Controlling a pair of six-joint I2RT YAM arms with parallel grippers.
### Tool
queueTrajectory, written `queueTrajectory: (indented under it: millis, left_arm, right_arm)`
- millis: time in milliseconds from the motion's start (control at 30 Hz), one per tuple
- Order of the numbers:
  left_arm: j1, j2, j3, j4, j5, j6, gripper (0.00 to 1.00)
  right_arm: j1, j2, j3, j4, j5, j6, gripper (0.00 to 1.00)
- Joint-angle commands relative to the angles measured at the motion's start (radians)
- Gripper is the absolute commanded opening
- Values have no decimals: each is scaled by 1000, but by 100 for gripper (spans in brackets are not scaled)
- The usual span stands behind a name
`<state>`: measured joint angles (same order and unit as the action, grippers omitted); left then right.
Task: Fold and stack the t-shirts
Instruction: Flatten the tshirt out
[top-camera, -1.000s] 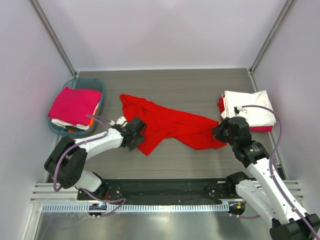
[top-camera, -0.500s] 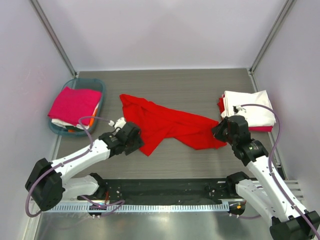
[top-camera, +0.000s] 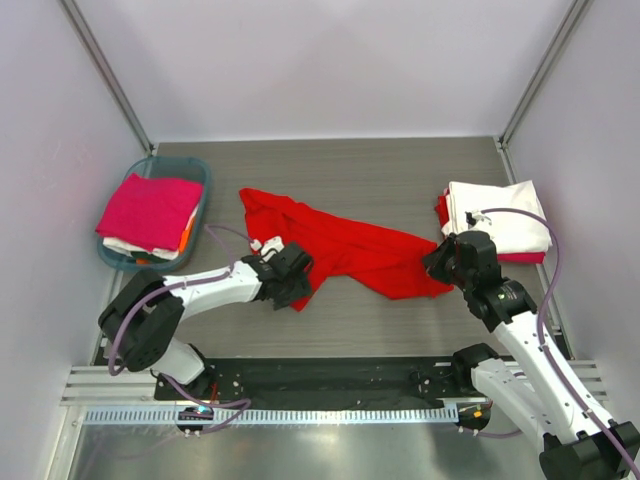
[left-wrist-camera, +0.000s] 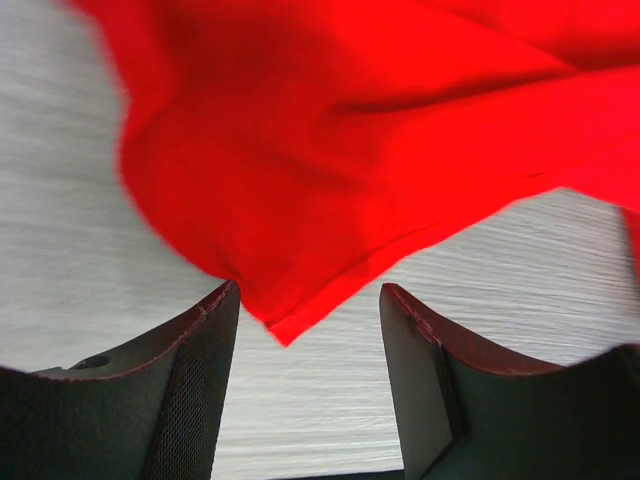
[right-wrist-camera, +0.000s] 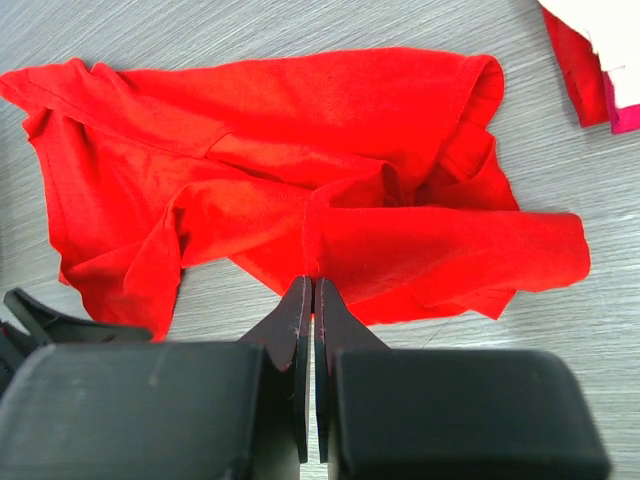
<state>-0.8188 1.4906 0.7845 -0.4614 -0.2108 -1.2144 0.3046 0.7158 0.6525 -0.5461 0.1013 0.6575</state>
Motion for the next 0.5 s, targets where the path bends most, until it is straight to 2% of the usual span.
queueTrajectory:
  millis: [0, 133, 233, 333, 367, 467]
  left_arm:
    - [-28, 51, 30, 33, -7, 21, 59]
    - [-28, 68, 15, 18, -50, 6, 50]
    - [-28, 63, 1, 7, -87, 18, 26]
    - [-13, 36, 7, -13, -111, 45, 5]
    - [0, 25, 7, -29, -107, 68, 0]
    - [82, -39, -19, -39, -65, 105, 0]
  right_arm:
    - [-1, -4, 30, 29, -12, 14, 2]
    - [-1, -7, 27, 29, -12, 14, 2]
    - [-1, -9, 27, 29, -12, 8, 2]
    - [-1, -3, 22, 32, -25, 5, 2]
    - [-1, 4, 19, 34, -34, 2, 2]
    - [-1, 26, 7, 66, -128, 2, 1]
